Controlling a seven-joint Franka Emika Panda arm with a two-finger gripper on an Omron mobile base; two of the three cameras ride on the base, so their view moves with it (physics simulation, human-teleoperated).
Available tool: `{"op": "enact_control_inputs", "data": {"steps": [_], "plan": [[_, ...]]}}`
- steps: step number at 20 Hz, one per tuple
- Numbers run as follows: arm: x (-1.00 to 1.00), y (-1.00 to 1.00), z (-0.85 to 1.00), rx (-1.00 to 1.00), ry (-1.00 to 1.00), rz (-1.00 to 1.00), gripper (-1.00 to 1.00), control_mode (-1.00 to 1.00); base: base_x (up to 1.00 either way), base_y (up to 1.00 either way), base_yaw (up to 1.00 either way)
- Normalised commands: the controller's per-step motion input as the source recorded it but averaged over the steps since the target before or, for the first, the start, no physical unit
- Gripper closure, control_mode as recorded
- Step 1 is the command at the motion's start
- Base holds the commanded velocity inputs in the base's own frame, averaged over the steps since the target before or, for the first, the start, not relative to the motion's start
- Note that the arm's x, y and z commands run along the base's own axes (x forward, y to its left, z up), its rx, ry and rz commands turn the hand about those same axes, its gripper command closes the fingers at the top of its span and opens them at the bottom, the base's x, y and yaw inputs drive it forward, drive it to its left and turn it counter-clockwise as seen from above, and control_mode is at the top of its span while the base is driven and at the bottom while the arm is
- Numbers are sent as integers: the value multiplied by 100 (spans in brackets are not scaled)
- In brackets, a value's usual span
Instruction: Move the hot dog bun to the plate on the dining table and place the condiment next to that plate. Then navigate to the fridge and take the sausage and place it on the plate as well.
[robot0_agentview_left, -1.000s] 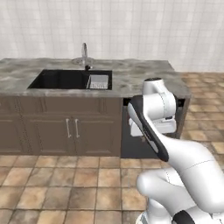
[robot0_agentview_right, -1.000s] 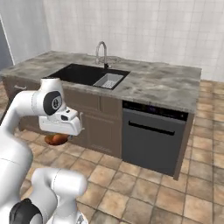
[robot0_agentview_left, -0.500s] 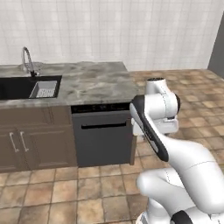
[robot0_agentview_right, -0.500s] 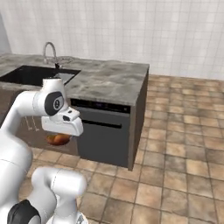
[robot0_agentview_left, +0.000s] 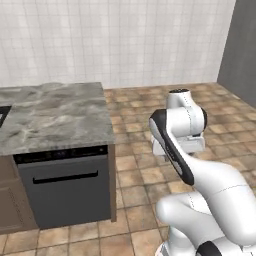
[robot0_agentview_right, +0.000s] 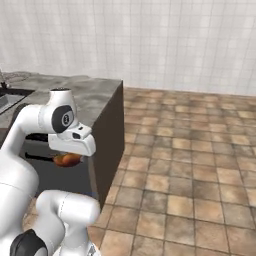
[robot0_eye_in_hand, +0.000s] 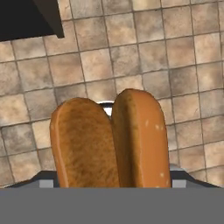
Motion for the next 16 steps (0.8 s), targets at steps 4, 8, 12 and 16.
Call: {"op": "enact_control_inputs", "data": {"steps": [4,8,12,16], "plan": [[0,0,0,0,0,0,100,100,100,-100,1],[0,0,0,0,0,0,100,100,100,-99,17],[0,0,0,0,0,0,100,100,100,-87,24],[0,0,0,0,0,0,100,100,100,-74,28]]}}
